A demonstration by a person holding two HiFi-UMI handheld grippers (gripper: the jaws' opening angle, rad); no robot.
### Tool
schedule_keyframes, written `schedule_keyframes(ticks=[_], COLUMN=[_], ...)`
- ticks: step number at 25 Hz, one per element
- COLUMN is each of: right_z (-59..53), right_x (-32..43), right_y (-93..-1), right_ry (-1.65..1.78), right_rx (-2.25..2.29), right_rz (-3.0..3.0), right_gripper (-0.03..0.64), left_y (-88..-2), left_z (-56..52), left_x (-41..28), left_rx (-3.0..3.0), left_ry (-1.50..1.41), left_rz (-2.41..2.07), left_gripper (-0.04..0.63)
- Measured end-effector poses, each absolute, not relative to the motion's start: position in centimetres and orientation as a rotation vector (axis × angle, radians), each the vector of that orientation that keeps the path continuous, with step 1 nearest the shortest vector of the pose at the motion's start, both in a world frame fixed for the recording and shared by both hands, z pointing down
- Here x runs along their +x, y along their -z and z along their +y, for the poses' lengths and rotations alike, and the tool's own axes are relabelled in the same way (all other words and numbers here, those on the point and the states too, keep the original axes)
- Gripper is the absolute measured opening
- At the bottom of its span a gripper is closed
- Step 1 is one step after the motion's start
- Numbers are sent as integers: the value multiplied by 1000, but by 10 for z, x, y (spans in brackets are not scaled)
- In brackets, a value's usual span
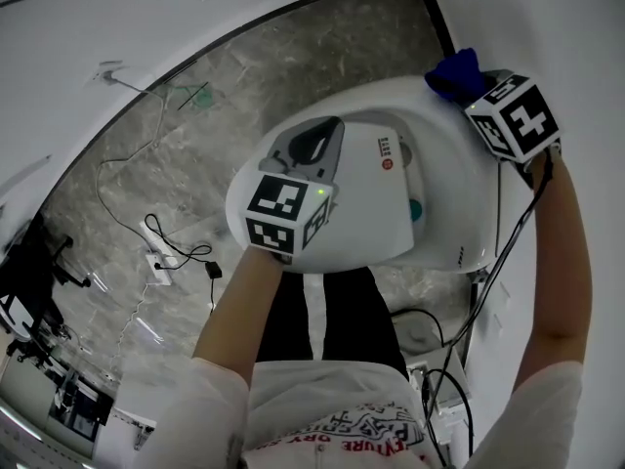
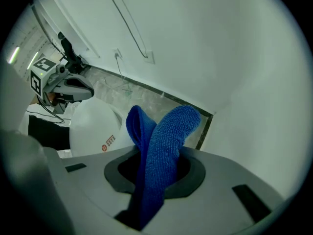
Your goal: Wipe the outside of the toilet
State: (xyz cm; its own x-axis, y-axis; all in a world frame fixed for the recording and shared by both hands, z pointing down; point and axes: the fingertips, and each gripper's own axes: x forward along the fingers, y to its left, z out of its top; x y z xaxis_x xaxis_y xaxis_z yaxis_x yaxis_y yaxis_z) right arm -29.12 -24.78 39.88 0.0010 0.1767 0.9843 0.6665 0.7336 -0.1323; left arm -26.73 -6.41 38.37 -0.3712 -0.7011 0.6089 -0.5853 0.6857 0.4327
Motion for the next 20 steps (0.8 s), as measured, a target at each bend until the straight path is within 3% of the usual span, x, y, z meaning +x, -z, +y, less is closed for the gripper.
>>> schedule_keyframes(ticks=[20], right_z=[-167], right_x=[-308], right_y=[-504], right_ry=[619], right_rx=[-721], right_rz=[-1153], right_gripper=[72], left_y=[-436], left_z=[36], left_x=[-250], left_rx=[762], left_ry=[317], left_rz=[-2061], left_gripper=[8])
